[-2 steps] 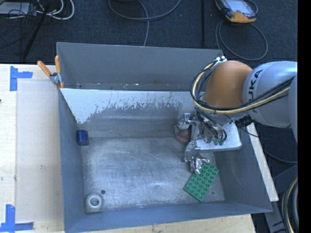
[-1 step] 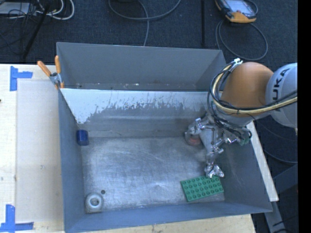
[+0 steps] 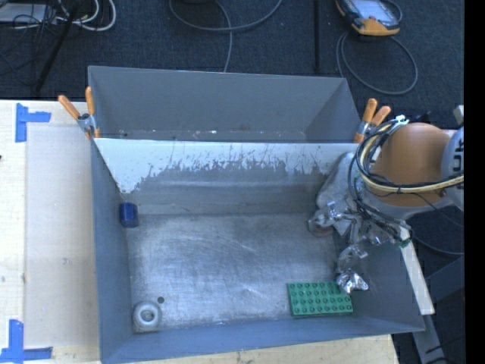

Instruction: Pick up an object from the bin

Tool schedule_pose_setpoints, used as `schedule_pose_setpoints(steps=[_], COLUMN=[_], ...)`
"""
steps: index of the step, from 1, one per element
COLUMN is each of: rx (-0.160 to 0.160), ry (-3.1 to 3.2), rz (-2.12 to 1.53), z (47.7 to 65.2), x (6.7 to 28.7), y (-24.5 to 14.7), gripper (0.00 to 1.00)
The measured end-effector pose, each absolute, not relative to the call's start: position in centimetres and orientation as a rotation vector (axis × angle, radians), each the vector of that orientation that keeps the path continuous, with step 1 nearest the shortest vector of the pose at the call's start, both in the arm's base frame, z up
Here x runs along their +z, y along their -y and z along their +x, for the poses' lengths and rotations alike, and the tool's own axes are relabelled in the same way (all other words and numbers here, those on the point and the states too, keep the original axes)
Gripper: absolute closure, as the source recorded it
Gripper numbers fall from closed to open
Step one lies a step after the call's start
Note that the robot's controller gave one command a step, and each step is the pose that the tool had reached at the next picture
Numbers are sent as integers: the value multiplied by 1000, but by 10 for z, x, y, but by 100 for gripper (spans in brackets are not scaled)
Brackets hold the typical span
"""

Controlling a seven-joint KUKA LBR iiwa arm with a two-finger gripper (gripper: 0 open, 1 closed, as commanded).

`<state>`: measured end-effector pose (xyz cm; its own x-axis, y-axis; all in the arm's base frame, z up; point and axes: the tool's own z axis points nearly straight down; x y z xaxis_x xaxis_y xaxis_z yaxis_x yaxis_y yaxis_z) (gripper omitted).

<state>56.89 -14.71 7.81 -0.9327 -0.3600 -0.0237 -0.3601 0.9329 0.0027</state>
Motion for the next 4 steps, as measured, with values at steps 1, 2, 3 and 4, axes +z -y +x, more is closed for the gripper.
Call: schedule_pose_setpoints(steps=[1, 2, 3, 4], rx=[-14, 3, -39, -37], ry=[-2904, -2715, -2666, -2672], rz=[-1132, -1578, -1570, -1574], z=[507, 547, 499, 498], x=[119, 102, 81, 81], y=[131, 114, 115, 116], gripper=[0, 0, 0, 100])
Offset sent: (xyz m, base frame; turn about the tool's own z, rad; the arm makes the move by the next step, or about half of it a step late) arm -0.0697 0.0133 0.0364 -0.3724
